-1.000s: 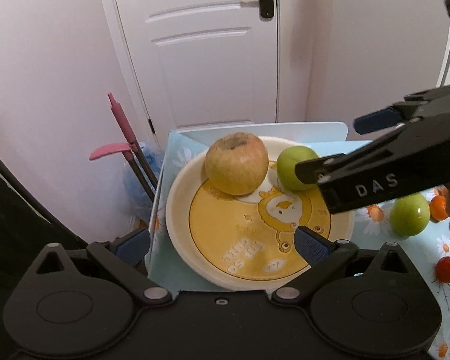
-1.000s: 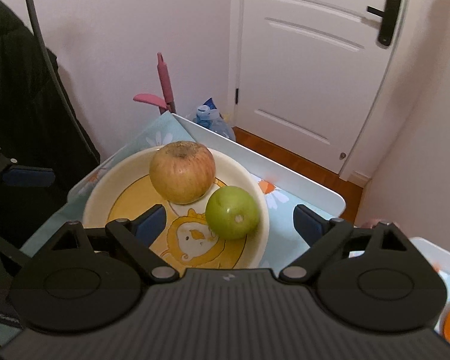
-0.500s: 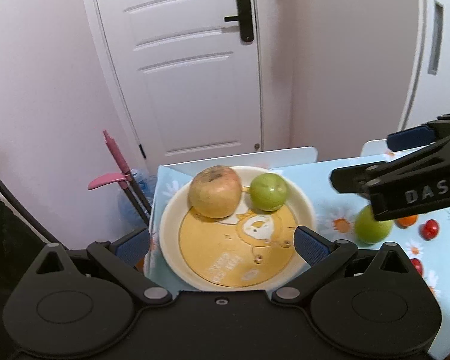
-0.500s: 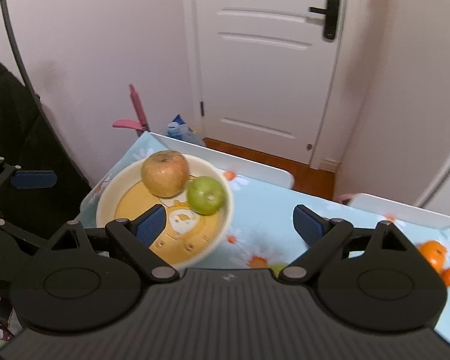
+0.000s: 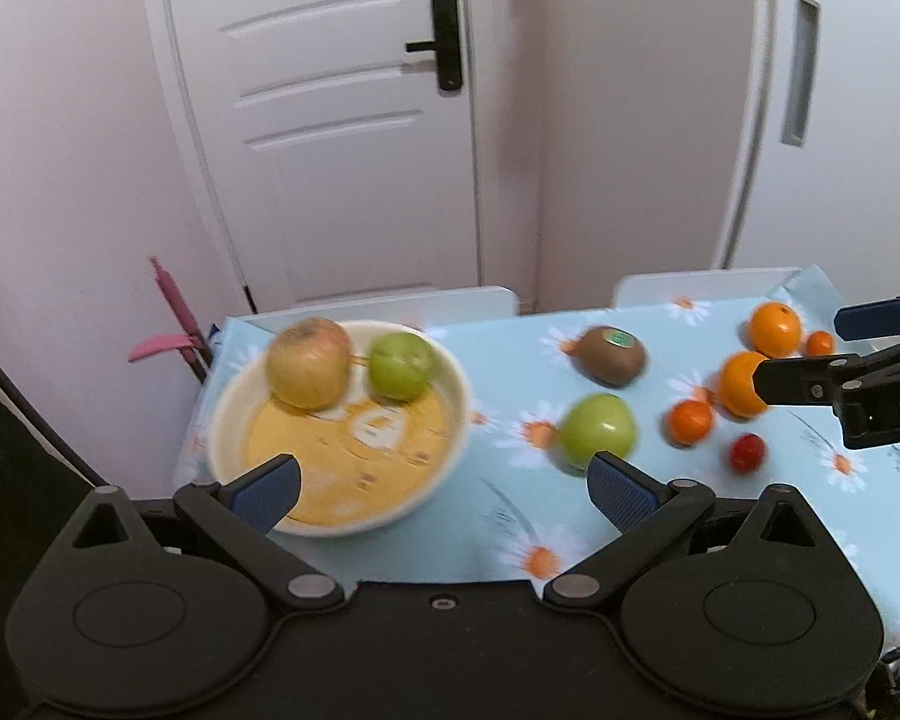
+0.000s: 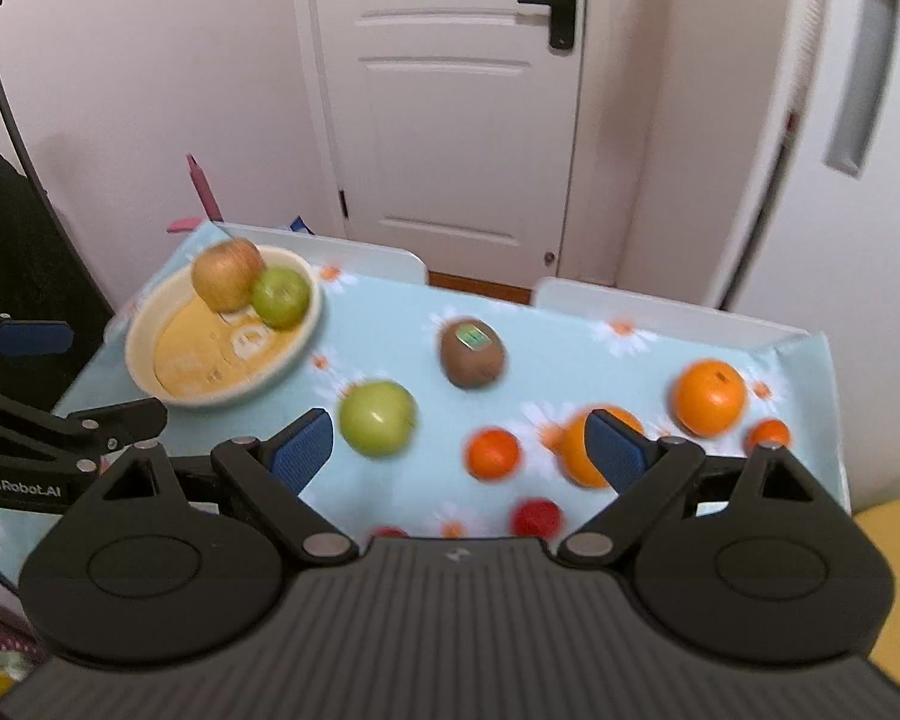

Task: Organize fruits
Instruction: 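Withdraw both open tools from the bowl back over the fruit, then grasp a red cherry tomato with the left tool while the right tool grasps another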

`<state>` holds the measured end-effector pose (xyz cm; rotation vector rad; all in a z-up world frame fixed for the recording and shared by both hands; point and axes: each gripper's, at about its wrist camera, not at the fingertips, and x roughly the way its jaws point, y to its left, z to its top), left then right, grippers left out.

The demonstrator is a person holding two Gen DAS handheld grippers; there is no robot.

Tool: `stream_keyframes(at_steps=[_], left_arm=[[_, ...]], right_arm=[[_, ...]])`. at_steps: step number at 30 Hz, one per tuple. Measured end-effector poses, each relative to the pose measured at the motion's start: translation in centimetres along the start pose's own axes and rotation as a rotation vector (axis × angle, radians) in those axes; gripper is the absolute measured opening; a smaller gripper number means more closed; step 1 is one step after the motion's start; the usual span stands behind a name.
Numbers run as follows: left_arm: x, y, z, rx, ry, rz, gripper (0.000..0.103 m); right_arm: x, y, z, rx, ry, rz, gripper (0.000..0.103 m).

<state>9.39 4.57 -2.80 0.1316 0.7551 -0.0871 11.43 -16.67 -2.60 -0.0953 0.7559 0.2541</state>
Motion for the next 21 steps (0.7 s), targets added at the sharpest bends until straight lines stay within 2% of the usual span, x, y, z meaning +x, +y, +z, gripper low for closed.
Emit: stream_keyframes(at_steps=[10, 15, 18, 21], left_arm=[[2.1, -7.1, -3.0, -0.003, 0.023, -0.048, 0.1], [4.5, -10.0, -4.8, 0.055, 0.034, -0.062, 0.086], [6.1, -11.2, -5.6, 0.073, 0.046, -0.072, 0.076], [7.2, -12.1, -6.4, 0.075, 0.056, -0.079, 0.069]], right_arm=[[1.0, -6.7, -4.2, -0.076, 0.026, 0.05, 0.103], [3.2, -8.6, -6.0, -0.12, 0.031, 0.093, 0.103], [4.6, -9.2, -6.8, -0.138, 0.045, 0.113, 0.096], [5.7, -9.3, -7.5, -0.148, 0.054, 0.131, 0.094]])
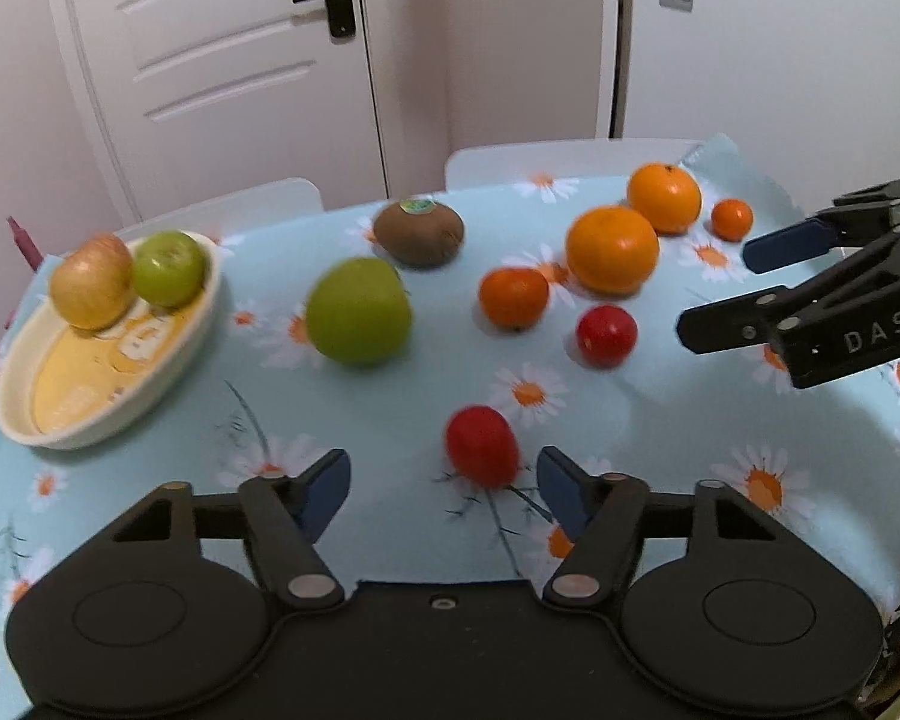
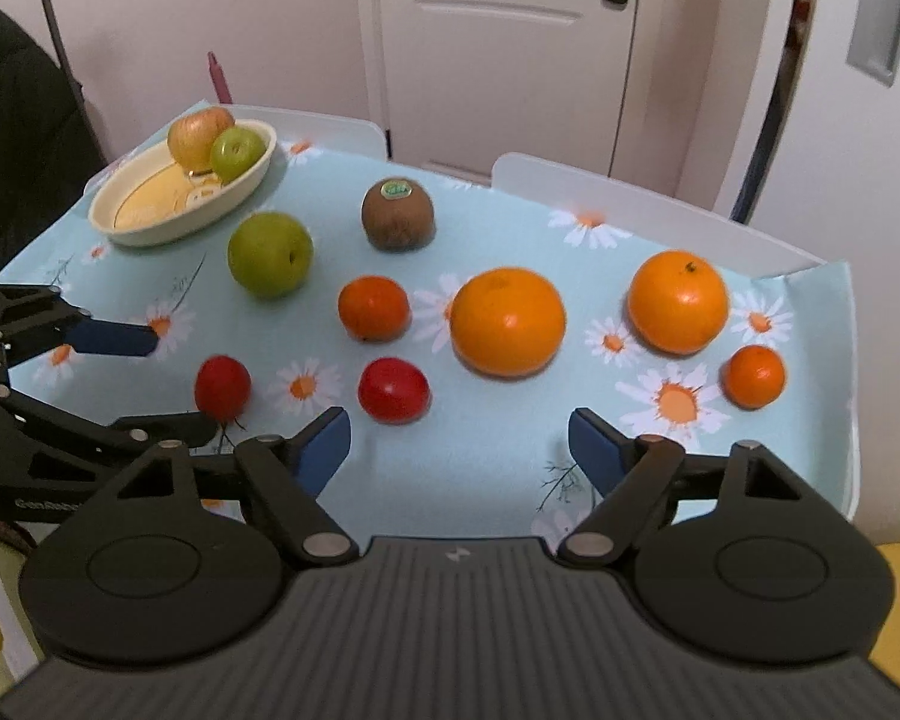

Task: Organize fruits
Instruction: 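Grasp a red cherry tomato with the left tool while the right tool grasps another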

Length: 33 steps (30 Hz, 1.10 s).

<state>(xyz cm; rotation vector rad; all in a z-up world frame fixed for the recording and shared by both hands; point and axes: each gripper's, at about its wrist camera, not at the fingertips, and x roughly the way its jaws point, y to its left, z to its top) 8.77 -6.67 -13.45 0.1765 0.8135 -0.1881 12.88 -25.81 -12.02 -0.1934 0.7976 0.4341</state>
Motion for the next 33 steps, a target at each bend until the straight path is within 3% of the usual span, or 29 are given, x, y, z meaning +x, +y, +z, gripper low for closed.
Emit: stream_keyframes(at_steps=[8, 10, 11, 30, 33], left_arm=[[1.7, -0.9, -0.3, -0.034, -0.006, -0.003, 0.051], [1.8, -1.0, -0.2, -0.037, -0.012, -0.006, 0.043], [1.8, -1.0, -0.2, -0.04, -0.016, -0.006, 0.033], [1.2, -0.3, -0.6, -0.05, -0.017, 0.005, 0.033], [1.1, -0.1, -0.6, -0.058, -0.015, 0.008, 0.033]], right_arm=[[1.7, 0.3, -0.7, -0.005, 0.017, 0.049, 0.085], [2.0, 0.5, -0.7, -0.008, 0.021, 0.057, 0.082], [2.1, 0.6, -0.7, -0.01, 0.024, 0.06, 0.081], [4.7, 1.8, 0.3, -0.005, 0.022, 0.074, 0.065], [4.9, 1.9, 0.5, -0.007, 0.017, 0.07, 0.057]])
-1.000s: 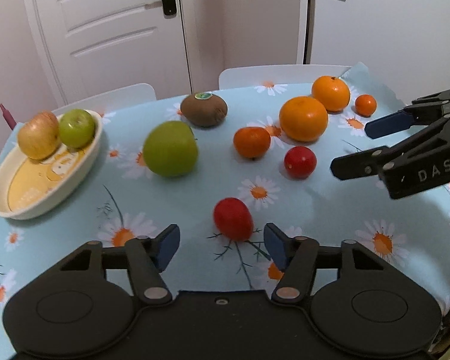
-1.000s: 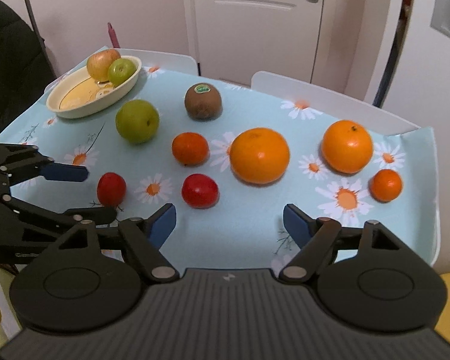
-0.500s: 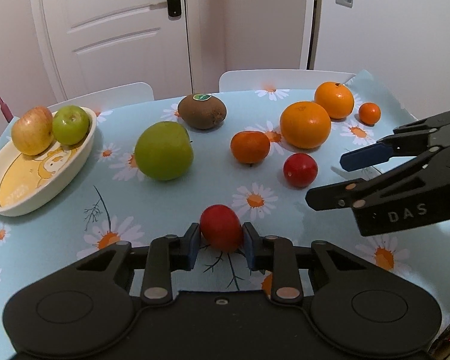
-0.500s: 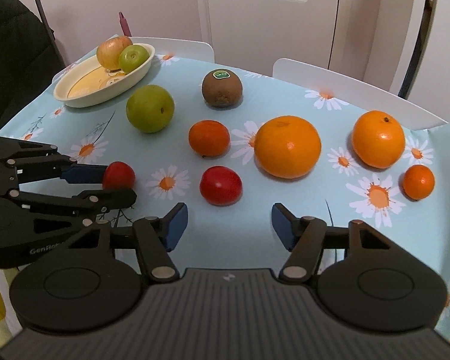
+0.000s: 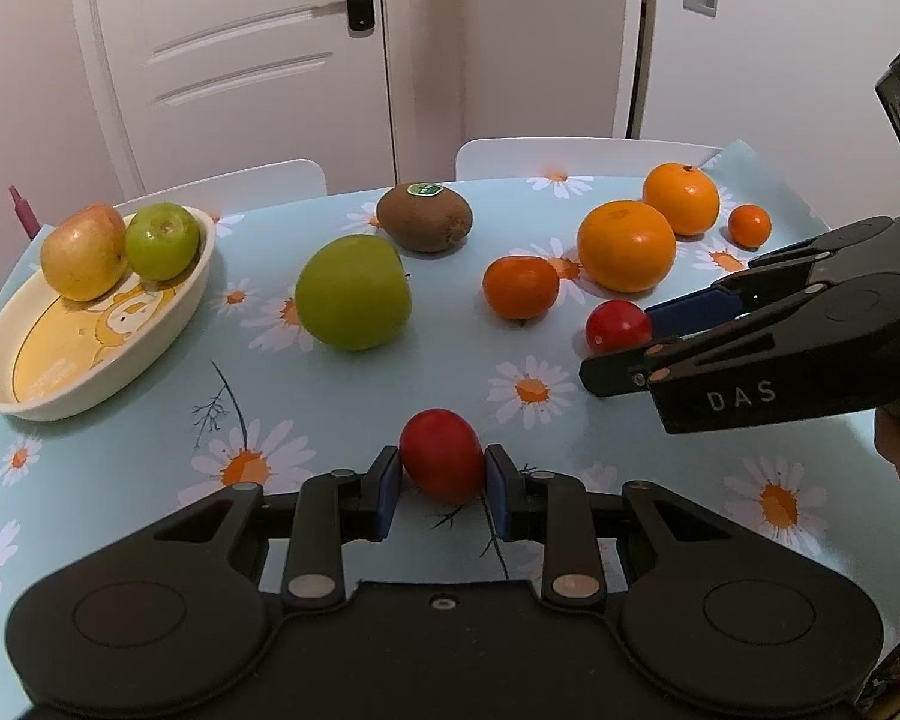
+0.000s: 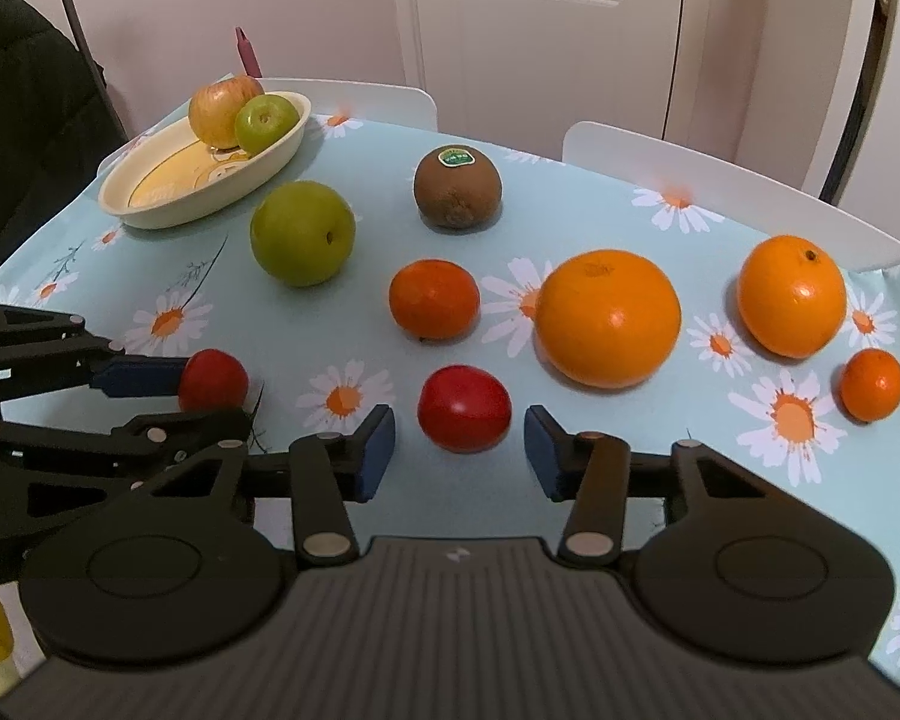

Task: Organize fruits
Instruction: 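Grasp a red cherry tomato with the left tool while the right tool grasps another, then carry both red tomatoes to the cream bowl and release them inside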

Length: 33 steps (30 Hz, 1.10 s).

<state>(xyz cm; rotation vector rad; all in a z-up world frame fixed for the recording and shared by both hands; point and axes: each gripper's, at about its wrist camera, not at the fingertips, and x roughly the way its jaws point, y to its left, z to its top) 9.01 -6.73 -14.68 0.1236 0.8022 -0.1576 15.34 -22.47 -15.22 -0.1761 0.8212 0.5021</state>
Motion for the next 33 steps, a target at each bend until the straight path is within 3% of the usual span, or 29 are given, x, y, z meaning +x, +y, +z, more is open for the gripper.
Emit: stream_keyframes(at_steps=[1, 11, 22, 33], left_arm=[[-0.1, 0.1, 0.0, -0.003, 0.001, 0.001, 0.033], [-2.1, 0.9, 0.4, -0.035, -0.014, 0.034, 0.033], [-8.3, 1.8, 2.3, -0.099, -0.081, 0.108, 0.033], [-12.1, 7.8, 4.6, -0.114, -0.137, 0.158, 0.033]], right_arm=[[0.1, 0.0, 0.1, -0.003, 0.002, -0.003, 0.048], [-1.8, 1.1, 1.4, -0.013, -0.031, 0.008, 0.048], [-6.7, 3.9, 4.2, -0.039, -0.076, 0.071, 0.048], [-7.9, 9.0, 9.0, -0.032, -0.122, 0.08, 0.048]])
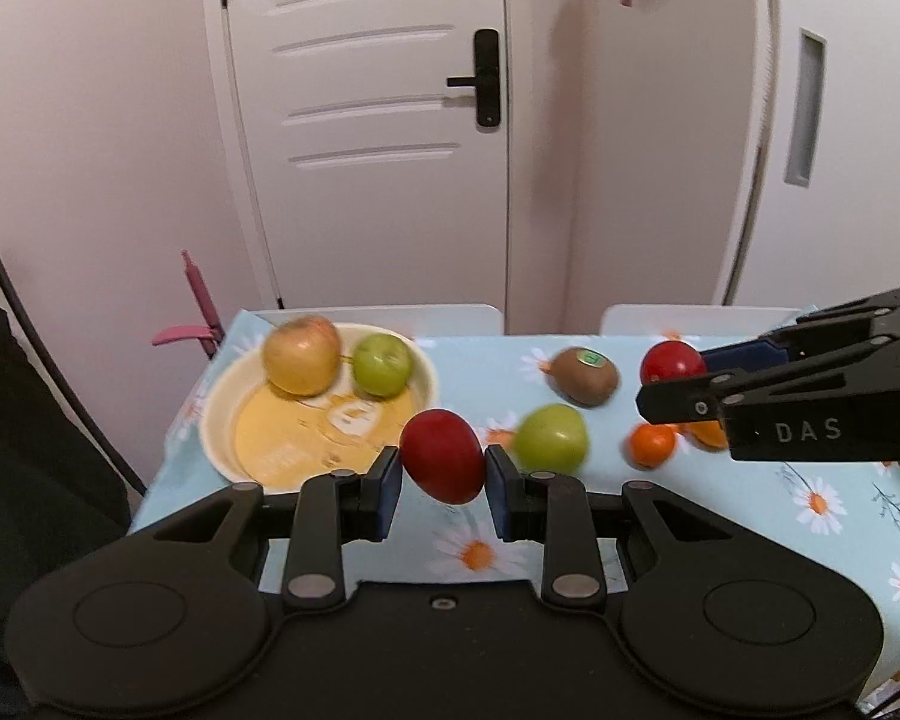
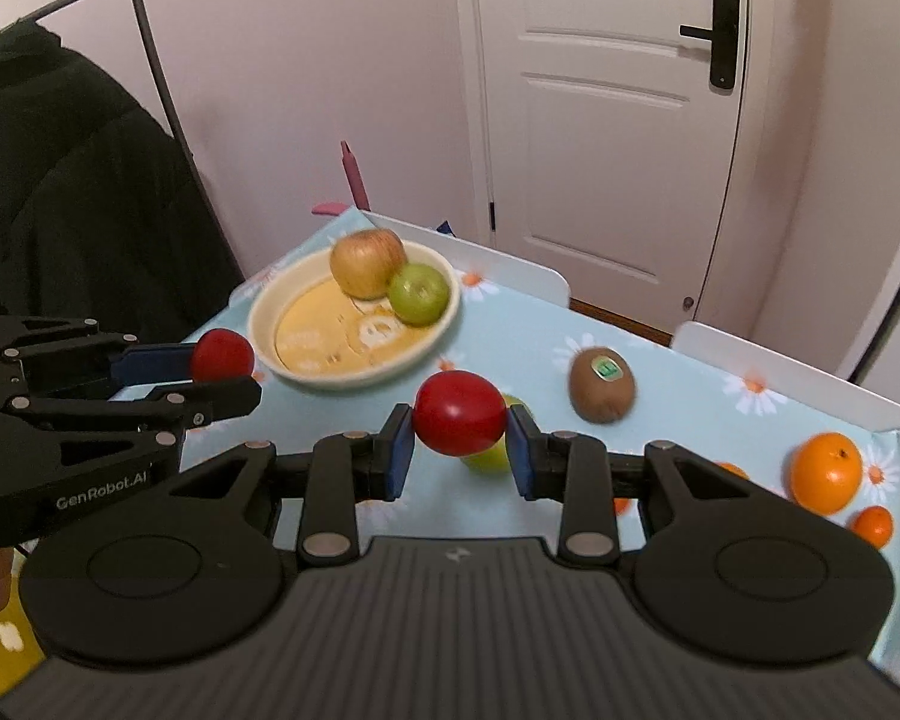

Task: Organize fruits
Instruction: 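Carry both red tomatoes to the cream bowl and release them inside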

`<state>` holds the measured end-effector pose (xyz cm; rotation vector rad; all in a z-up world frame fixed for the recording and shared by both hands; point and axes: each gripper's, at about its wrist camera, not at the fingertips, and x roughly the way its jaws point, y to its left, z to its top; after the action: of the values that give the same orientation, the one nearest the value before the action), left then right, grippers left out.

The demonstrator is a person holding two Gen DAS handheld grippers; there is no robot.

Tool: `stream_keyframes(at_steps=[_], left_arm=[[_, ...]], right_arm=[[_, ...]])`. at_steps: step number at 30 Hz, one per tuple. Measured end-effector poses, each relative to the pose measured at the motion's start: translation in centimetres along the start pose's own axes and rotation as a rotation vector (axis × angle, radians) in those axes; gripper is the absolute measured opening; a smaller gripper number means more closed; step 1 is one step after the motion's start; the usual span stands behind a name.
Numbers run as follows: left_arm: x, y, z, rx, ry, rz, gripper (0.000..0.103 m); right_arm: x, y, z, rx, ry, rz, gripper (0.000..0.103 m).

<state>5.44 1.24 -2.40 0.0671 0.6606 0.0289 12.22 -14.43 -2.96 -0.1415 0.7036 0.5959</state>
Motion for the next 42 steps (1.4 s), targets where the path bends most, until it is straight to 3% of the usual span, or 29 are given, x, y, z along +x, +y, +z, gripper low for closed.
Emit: stream_keyframes(at_steps=[7, 20, 35, 42], left_arm=[[1.3, 5.0, 1.6, 0.011, 0.012, 0.0, 0.033], [8.4, 12.5, 3.5, 0.037, 0.066, -0.047, 0.033], [18.0, 15.4, 3.2, 0.132, 0.153, -0.056, 0.033], [19.9, 15.5, 2.9, 0.144, 0.179, -0.041, 0.034]], right_arm=[[2.4, 2.9, 2.7, 0.033, -0.003, -0.028, 0.048], [9.6, 6.3, 5.2, 0.109, 0.032, -0.094, 0.048], [16.6, 7.0, 5.4, 0.187, 0.101, -0.179, 0.048], [17.4, 6.8, 5.7, 0.192, 0.111, -0.189, 0.048]])
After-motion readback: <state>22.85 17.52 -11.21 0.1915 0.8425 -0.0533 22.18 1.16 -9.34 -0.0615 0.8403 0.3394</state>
